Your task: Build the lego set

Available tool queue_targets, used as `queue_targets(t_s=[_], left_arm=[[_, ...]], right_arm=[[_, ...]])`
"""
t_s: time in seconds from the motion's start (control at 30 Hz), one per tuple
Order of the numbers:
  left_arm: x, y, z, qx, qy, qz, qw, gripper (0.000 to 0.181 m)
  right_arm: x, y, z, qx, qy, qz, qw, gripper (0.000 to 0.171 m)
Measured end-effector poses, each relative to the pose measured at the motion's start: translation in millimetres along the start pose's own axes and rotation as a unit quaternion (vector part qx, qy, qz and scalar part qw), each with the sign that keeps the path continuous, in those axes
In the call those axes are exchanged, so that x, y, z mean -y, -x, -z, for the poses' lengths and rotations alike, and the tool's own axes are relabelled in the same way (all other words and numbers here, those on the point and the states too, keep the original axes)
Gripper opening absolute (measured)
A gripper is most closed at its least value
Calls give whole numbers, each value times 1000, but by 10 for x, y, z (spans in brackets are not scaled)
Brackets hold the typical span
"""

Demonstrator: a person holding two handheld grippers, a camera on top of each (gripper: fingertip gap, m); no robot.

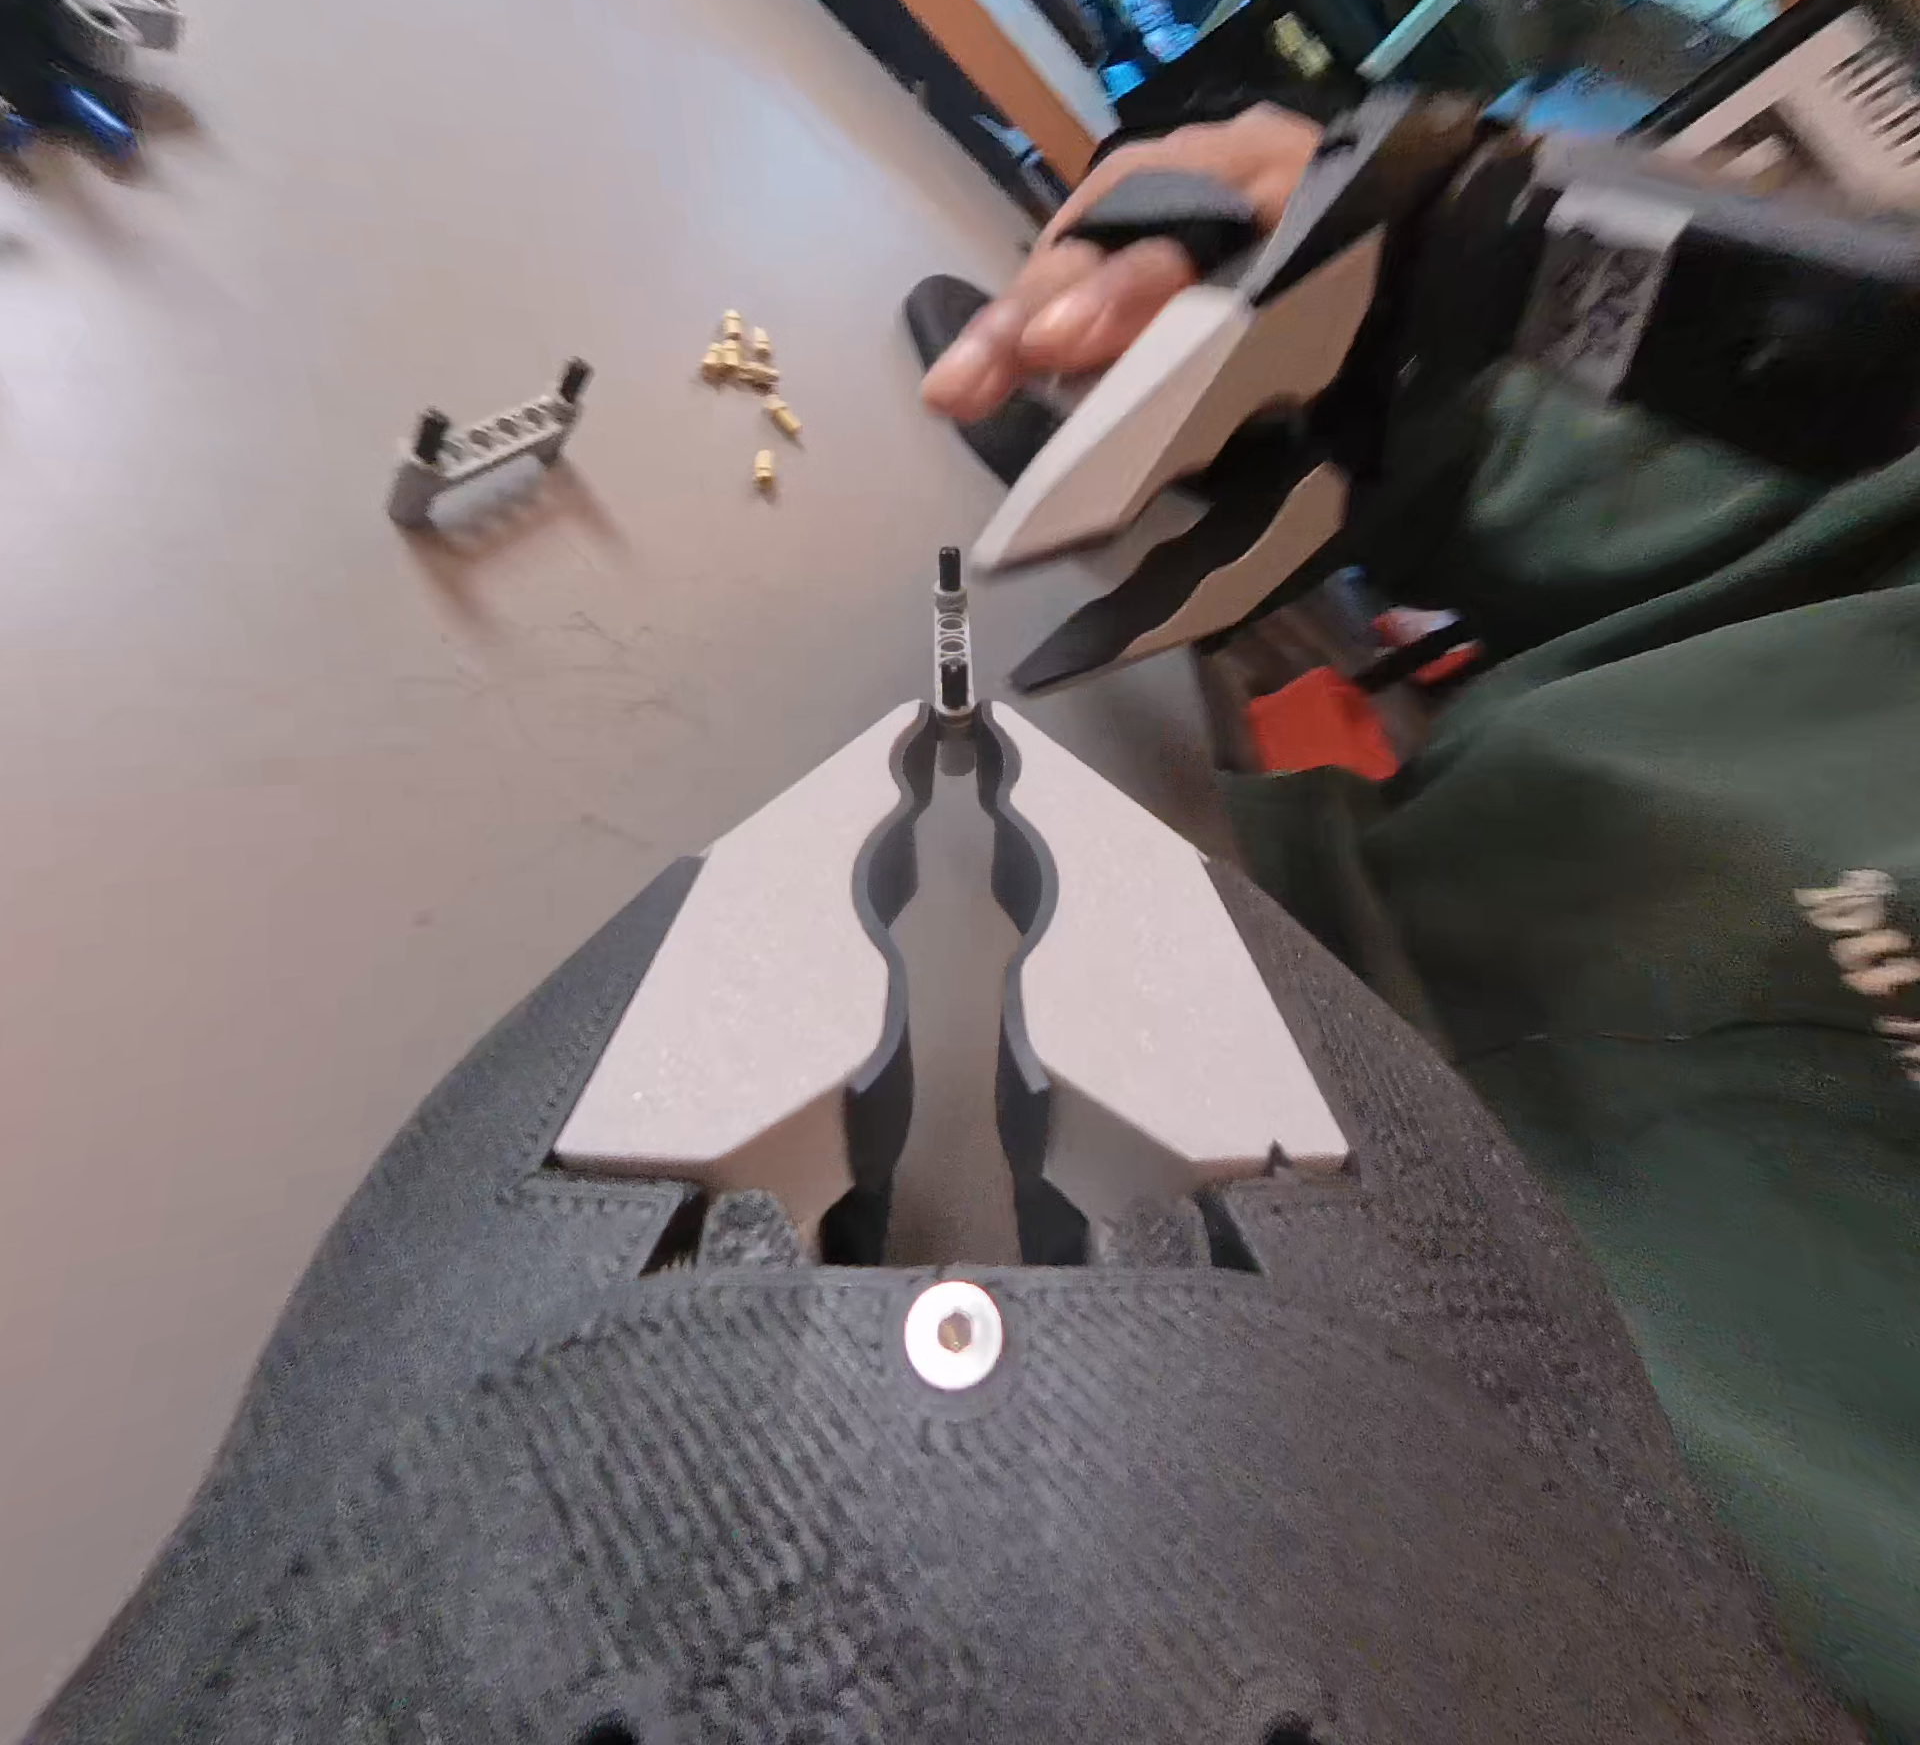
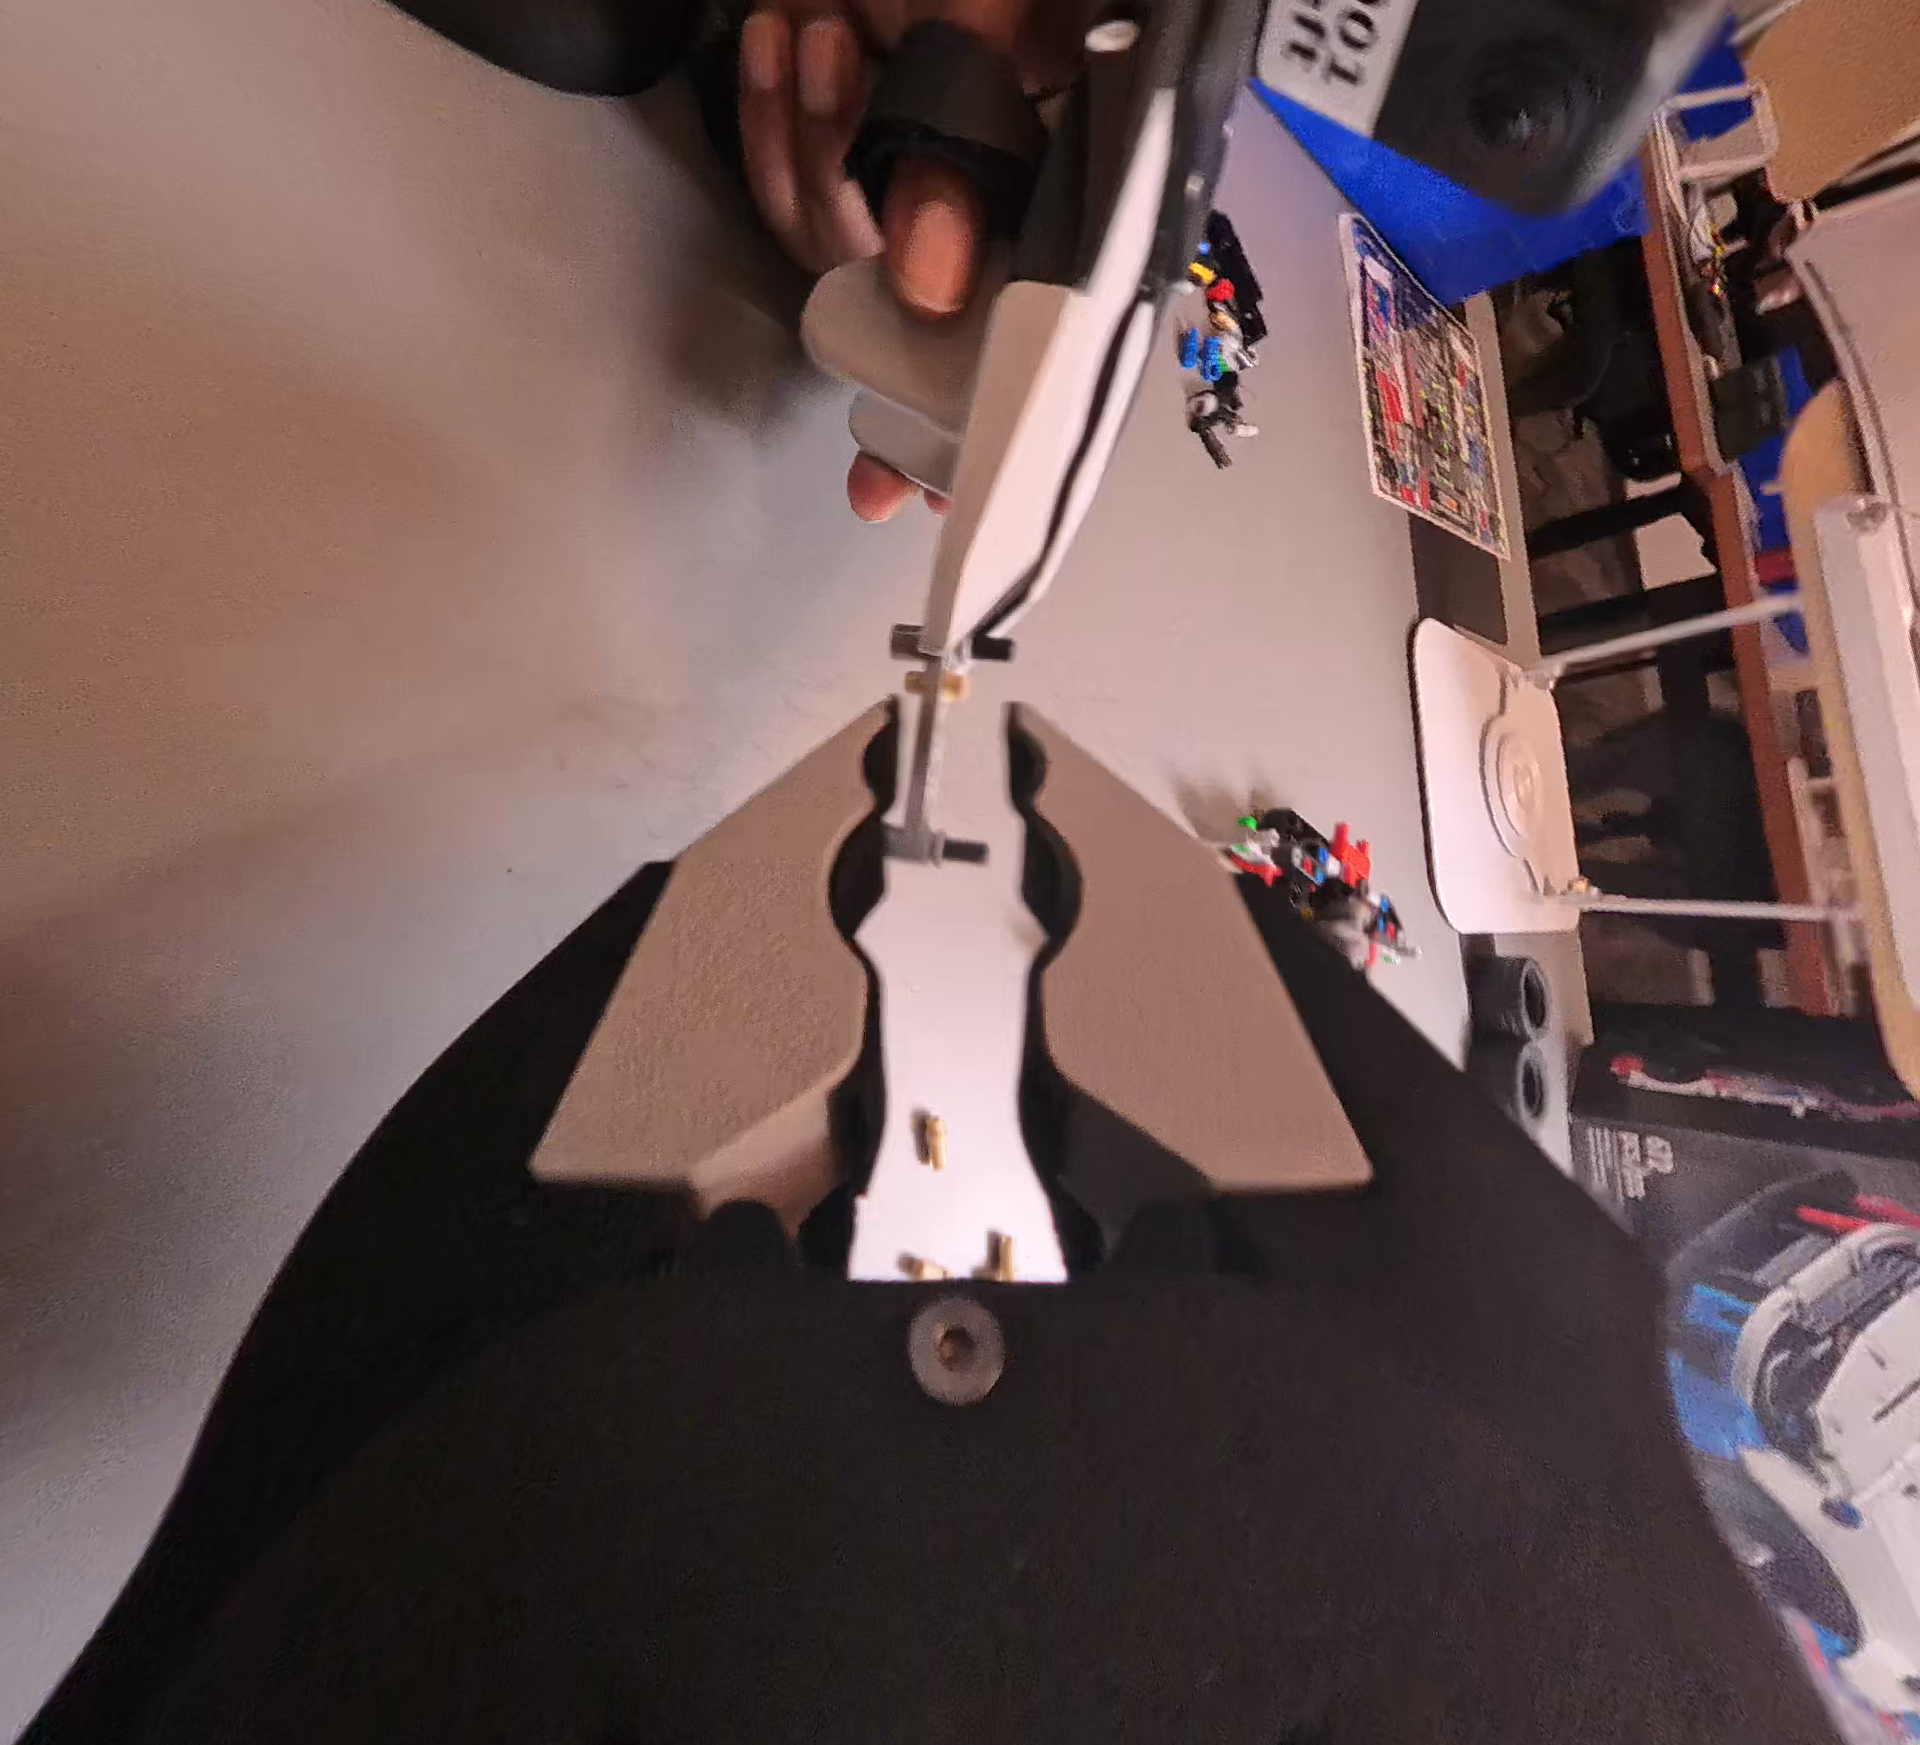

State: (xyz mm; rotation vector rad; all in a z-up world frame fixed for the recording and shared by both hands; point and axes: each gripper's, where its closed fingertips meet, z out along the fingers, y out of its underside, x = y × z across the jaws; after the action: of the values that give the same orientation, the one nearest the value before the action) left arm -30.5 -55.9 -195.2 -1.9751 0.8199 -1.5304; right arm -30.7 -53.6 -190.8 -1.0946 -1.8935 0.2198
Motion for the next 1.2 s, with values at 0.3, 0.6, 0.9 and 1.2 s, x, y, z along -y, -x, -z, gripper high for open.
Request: queue_targets(t_s=[0.3, 0.6, 0.9, 1.2], left_arm=[[-155, 390, -17, 213, 107, -273, 932, 6], [-186, 463, 13, 242, 124, -293, 917, 18], [252, -126, 73, 129, -55, -274, 951, 15], [604, -579, 193, 224, -174, -436, 854, 18]], right_arm=[[-1028, -75, 450, 107, 111, -232, 960, 22], [-1133, 54, 145, 180, 136, -229, 947, 13], [47, -354, 425, 134, -224, -410, 874, 4], [486, -602, 510, 96, -465, -697, 537, 4]])
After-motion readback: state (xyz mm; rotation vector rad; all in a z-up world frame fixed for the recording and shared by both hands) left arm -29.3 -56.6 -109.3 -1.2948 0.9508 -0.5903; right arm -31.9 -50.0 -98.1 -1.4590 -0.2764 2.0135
